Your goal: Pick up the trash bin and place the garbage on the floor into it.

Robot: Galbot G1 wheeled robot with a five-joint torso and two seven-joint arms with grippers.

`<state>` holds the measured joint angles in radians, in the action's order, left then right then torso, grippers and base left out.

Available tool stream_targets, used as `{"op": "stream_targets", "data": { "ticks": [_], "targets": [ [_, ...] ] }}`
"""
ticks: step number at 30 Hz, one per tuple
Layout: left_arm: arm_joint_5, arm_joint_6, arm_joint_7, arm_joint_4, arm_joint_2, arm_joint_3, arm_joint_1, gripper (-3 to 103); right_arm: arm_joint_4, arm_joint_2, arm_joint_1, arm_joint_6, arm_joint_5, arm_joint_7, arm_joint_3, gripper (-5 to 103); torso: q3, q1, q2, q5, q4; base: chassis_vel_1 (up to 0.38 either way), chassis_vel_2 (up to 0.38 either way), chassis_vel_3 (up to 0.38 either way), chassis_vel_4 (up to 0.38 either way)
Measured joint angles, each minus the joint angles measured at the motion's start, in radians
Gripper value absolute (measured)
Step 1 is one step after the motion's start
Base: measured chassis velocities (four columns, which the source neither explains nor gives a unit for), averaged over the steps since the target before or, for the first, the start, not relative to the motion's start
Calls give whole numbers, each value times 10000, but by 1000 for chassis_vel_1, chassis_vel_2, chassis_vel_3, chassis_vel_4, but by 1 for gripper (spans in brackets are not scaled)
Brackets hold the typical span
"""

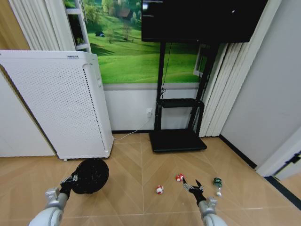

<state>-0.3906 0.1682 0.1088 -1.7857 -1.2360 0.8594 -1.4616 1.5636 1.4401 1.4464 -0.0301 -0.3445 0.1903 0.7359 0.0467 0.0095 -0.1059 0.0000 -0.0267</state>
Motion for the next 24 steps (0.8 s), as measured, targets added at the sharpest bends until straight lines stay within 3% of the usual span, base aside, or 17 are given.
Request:
{"op": "stream_targets", "data": {
  "ticks": [12, 18, 24],
  "targets": [
    [76, -525, 43, -306, 191, -1177, 937, 7, 987, -23, -38, 704, -306, -203, 24, 100, 1, 0, 0, 1, -3, 0, 0, 0, 0],
    [116, -556, 58, -689, 313, -1567, 942, 7, 1277, -88, -107, 1314, -276, 9, -41, 100, 0, 0, -1, 1, 0, 0, 0, 0, 0],
    [321, -557, 73, -760, 366, -1824, 985, 7, 1134, -121, -149, 1345, -201, 192, -76, 100, 0, 0, -1, 2, 0, 0, 0, 0, 0]
  ]
}}
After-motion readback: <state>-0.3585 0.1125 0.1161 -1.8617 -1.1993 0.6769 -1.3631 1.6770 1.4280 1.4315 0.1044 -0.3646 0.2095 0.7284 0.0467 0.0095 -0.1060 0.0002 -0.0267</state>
